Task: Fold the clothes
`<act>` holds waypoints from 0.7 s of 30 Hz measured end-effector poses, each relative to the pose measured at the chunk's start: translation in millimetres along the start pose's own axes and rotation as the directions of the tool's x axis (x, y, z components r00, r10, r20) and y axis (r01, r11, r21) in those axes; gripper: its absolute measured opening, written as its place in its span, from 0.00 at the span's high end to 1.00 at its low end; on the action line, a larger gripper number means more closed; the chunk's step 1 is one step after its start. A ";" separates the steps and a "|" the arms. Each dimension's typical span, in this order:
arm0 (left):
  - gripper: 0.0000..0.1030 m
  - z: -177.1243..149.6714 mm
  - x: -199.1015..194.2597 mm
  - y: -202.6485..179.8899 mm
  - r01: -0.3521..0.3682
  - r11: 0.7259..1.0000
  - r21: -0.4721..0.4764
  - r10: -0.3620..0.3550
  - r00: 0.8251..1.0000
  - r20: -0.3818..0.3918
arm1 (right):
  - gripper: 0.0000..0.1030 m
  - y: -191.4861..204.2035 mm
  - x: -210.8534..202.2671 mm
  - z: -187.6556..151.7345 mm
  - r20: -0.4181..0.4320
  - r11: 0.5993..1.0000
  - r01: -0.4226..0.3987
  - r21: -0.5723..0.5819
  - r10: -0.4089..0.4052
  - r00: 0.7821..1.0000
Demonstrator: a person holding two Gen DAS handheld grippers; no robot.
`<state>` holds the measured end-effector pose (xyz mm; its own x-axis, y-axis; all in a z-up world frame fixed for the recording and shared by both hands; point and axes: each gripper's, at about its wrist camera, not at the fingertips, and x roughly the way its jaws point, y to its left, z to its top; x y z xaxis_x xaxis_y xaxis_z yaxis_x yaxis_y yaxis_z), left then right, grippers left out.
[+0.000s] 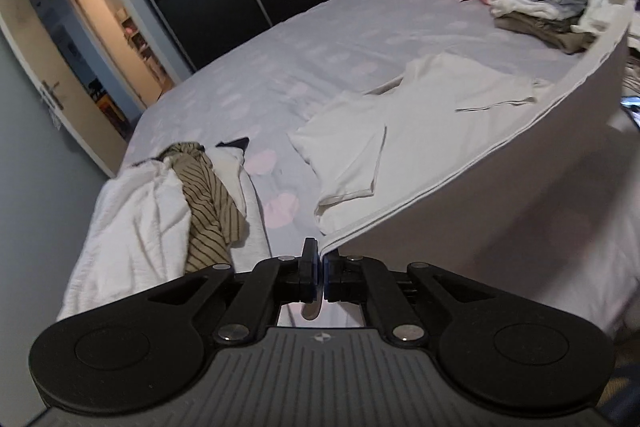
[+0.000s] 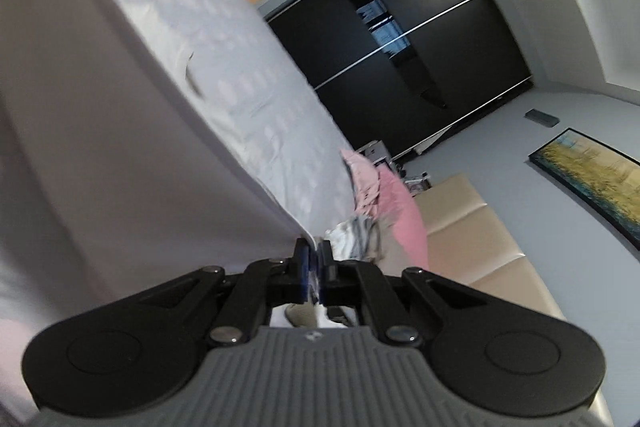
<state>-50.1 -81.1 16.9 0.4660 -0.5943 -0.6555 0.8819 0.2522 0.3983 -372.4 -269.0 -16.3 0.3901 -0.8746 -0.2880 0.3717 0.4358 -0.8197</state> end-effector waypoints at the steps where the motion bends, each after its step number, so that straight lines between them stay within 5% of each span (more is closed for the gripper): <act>1: 0.99 -0.8 -8.7 0.0 -0.004 1.000 0.007 0.004 1.000 0.010 | 0.96 -4.9 -8.3 -0.2 0.008 1.000 0.004 -0.006 -0.004 1.000; 9: 0.99 15.6 -31.2 2.0 -0.036 0.998 0.060 0.031 0.996 0.087 | 0.96 -21.1 -43.9 10.9 0.032 0.998 0.044 -0.046 -0.042 0.999; 21: 0.99 99.8 58.7 43.2 -0.100 0.988 0.122 0.094 0.994 0.048 | 0.96 -57.8 64.7 68.6 -0.001 0.999 0.032 -0.012 -0.032 0.999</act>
<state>8.2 -181.3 59.7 0.5432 -0.6036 -0.5836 0.8157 0.2149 0.5370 -310.9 -336.2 46.3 0.3774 -0.8882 -0.2619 0.3735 0.4048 -0.8346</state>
